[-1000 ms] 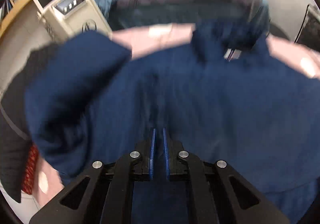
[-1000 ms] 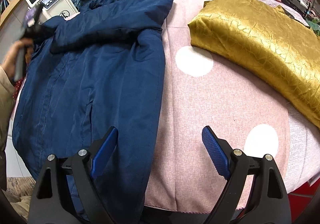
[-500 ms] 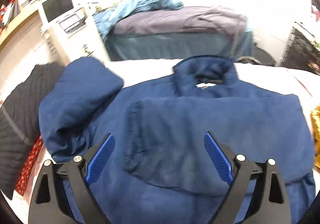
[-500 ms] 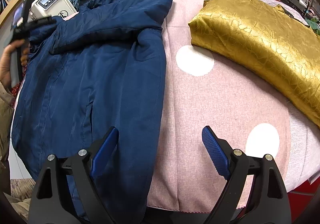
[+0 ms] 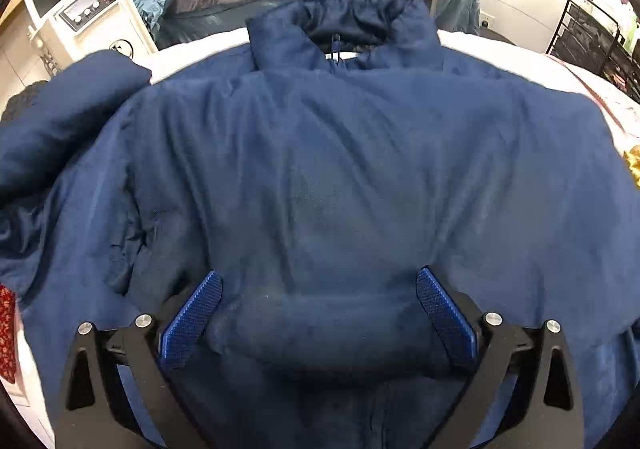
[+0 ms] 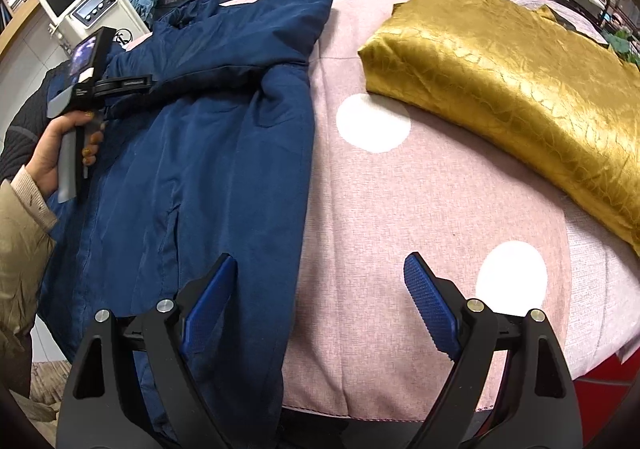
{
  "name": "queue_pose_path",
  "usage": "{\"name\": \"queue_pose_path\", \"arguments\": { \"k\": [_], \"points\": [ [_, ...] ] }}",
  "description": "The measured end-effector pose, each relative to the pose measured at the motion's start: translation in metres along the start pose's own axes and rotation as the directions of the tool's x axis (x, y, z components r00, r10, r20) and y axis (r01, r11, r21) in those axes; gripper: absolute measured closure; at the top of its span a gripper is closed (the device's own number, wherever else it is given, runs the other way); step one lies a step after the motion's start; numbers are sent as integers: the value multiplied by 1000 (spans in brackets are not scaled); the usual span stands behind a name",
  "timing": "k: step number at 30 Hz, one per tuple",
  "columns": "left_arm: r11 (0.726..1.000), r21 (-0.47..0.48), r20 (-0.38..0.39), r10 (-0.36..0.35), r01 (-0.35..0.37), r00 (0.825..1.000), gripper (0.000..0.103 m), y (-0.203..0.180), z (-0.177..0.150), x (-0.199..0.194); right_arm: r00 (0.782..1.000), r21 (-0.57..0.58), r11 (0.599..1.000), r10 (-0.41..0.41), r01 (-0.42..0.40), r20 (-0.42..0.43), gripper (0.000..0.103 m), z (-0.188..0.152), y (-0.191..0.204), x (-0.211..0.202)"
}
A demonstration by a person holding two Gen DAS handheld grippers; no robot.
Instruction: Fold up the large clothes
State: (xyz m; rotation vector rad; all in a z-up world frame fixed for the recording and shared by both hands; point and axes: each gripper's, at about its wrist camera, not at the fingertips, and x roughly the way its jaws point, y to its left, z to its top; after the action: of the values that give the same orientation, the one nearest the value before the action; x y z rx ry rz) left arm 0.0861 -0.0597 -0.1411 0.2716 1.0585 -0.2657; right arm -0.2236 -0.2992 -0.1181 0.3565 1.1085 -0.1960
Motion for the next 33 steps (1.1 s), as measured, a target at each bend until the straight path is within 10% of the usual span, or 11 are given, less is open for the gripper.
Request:
{"name": "queue_pose_path", "arguments": {
  "k": [7, 18, 33],
  "points": [
    [990, -95, 200, -81, 101, 976, 7, 14, -34, -69, 1000, -12, 1000, 15, -15, 3, 18, 1, 8, 3],
    [991, -135, 160, 30, -8, 987, 6, 21, -124, -44, 1000, -59, 998, 27, -26, 11, 18, 0, 30, 3],
    [992, -122, 144, 57, -39, 988, 5, 16, -127, -39, 999, -63, 997, 38, -36, 30, 18, -3, 31, -4]
  ]
}}
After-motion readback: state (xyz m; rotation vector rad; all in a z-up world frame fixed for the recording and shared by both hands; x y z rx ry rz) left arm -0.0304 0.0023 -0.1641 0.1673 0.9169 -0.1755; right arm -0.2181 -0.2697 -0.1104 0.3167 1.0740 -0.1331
